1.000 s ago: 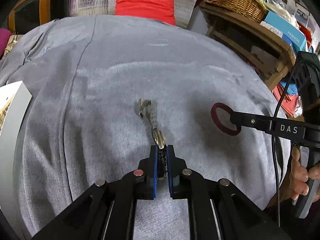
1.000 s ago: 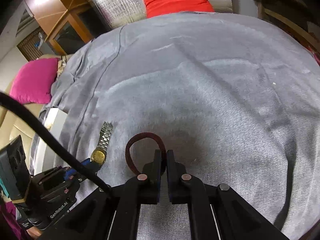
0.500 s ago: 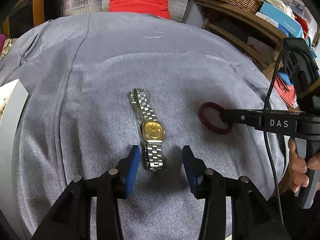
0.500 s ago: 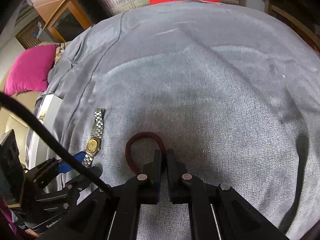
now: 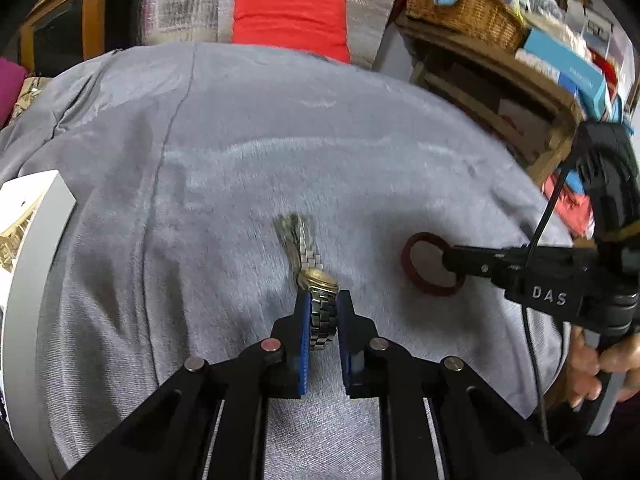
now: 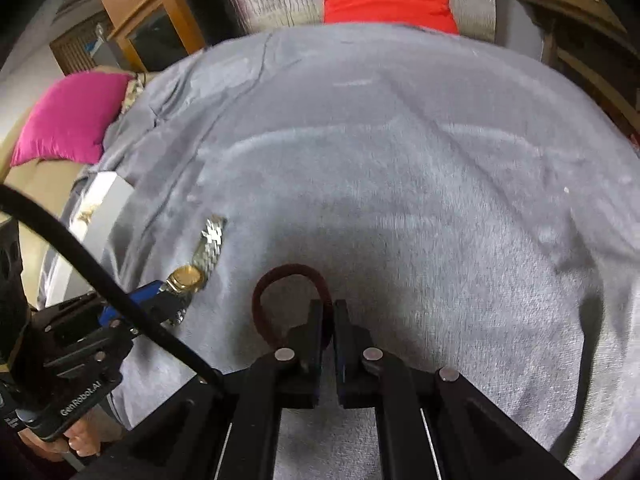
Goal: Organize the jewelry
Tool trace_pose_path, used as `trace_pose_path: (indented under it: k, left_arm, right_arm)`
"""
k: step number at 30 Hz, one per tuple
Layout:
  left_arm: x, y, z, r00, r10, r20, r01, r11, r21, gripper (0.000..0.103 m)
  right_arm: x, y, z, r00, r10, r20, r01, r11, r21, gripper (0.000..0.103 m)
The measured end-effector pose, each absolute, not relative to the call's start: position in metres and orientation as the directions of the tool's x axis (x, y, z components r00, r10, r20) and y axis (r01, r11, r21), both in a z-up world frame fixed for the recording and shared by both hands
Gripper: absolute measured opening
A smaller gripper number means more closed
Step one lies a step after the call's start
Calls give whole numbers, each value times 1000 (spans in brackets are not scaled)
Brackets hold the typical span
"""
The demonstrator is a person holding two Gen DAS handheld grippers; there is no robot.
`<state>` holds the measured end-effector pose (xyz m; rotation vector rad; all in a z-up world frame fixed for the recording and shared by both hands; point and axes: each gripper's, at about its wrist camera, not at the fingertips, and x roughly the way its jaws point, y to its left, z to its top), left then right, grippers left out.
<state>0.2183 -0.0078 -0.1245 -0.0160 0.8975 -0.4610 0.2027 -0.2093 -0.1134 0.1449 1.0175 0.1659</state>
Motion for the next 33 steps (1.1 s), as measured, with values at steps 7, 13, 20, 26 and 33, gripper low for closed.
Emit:
trace_pose_path:
  k: [7, 13, 20, 26, 33]
  left_arm:
    - [214, 6, -103, 582, -430, -691, 360, 897, -255, 13]
    - [204, 18, -83, 621, -456, -638, 354, 889, -291, 13]
    - [185, 35, -58, 669, -466, -579, 352, 885, -304, 13]
    - [163, 65, -38, 707, -472, -527, 333, 879, -341, 13]
    - [141, 117, -13, 783, -419, -459, 272, 895, -352, 13]
  right_arm:
    - [202, -218, -105, 553, 195, -810, -27, 976, 216, 6]
    - [200, -218, -95, 596, 202, -777, -20, 971, 237, 6]
    - [196, -204, -84, 635, 230, -737, -57, 966, 252, 6]
    - [193, -180, -78, 643, 273, -716, -106, 957, 269, 6]
    - [191, -122, -66, 646, 352, -678, -255, 936, 243, 6]
